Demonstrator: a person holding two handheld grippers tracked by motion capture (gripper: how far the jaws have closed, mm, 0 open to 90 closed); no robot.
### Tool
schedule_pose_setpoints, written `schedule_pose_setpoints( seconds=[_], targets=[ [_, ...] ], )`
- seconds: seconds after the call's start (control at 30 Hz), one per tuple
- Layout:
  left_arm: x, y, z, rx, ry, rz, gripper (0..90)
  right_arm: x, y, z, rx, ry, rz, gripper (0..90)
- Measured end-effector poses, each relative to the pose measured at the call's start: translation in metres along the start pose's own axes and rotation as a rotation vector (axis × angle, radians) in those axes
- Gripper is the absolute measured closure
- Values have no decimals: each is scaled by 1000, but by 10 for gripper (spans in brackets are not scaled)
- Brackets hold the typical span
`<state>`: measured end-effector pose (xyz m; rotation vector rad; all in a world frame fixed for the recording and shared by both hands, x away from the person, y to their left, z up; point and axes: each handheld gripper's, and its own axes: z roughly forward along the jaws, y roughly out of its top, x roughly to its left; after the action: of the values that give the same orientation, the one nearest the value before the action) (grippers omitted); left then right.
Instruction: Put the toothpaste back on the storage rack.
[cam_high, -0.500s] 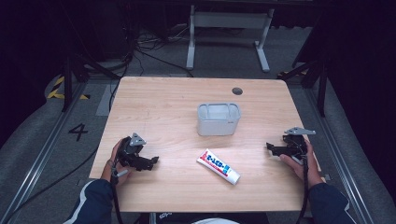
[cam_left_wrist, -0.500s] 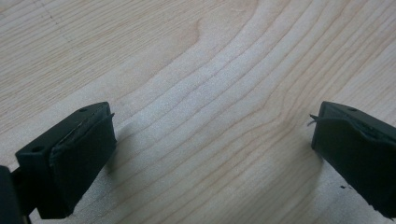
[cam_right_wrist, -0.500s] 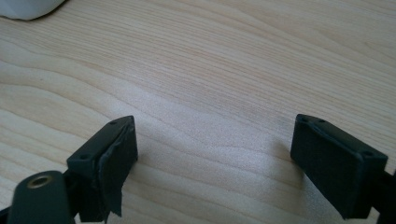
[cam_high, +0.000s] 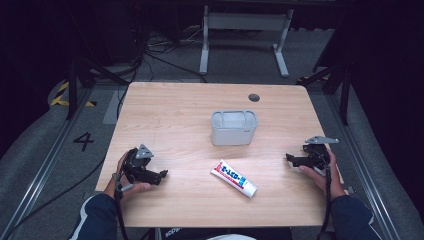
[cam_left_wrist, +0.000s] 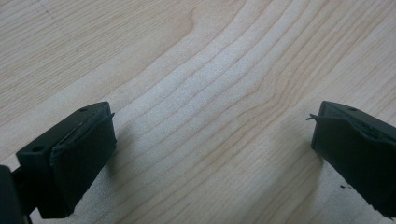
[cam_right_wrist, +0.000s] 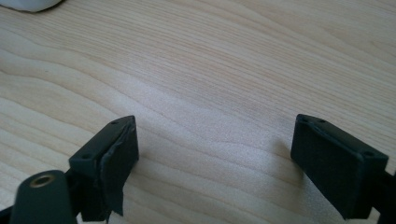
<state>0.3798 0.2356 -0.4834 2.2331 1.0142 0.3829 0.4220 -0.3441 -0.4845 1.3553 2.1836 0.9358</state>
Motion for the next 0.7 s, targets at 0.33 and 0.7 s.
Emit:
schedule_pose_setpoints(
  seconds=[0.33, 0.7],
  targets=[
    [-1, -2, -2, 3, -3, -11, 4, 10, 5, -1, 14, 54, -49, 234],
    [0, -2, -1, 2, -5, -10, 3, 31, 15, -11, -10, 135, -114, 248]
  ],
)
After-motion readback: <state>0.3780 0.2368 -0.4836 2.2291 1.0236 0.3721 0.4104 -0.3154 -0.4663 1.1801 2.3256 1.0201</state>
